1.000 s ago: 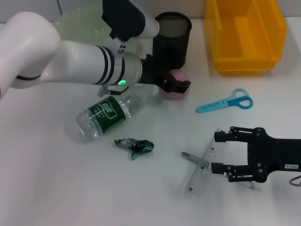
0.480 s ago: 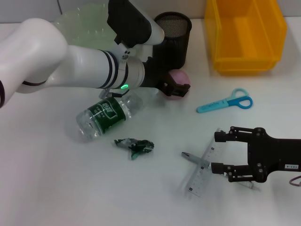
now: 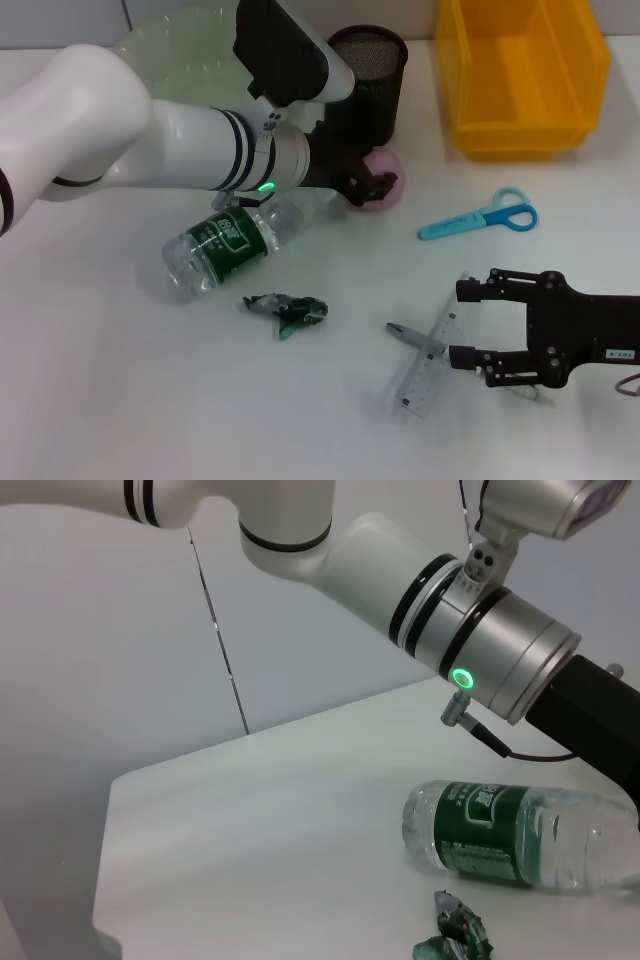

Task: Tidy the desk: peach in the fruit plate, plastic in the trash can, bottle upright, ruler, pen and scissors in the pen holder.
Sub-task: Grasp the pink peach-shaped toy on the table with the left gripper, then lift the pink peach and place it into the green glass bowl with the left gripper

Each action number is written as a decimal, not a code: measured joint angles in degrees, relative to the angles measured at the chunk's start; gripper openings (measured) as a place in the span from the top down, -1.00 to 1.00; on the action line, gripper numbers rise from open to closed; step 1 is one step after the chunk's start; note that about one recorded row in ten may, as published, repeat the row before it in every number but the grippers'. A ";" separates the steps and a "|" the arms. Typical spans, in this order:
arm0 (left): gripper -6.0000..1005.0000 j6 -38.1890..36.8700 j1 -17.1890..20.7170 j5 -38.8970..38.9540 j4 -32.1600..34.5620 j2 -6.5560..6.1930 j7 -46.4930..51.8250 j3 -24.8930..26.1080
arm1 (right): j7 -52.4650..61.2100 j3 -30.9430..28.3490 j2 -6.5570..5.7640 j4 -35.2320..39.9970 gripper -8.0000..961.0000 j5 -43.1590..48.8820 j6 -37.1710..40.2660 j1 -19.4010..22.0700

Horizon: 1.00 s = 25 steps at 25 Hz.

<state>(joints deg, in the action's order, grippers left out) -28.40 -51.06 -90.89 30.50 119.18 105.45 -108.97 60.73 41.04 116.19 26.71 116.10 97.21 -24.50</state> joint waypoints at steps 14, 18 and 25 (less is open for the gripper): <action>0.60 0.45 0.35 -0.42 1.42 0.00 -0.56 -0.87 | 0.00 0.00 0.00 0.00 -0.67 0.01 0.00 0.07; 0.73 0.27 0.46 -0.24 1.88 0.00 -0.58 -0.87 | 0.00 0.00 0.00 0.00 -0.67 0.01 -0.37 0.07; 0.85 0.10 0.81 -0.14 2.57 0.00 -0.60 -0.79 | 0.00 0.00 0.09 0.00 -0.67 0.01 -0.48 0.14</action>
<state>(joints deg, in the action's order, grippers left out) -28.29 -50.26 -91.03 33.07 119.18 104.85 -109.76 60.73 41.04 116.28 26.72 116.10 96.73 -24.36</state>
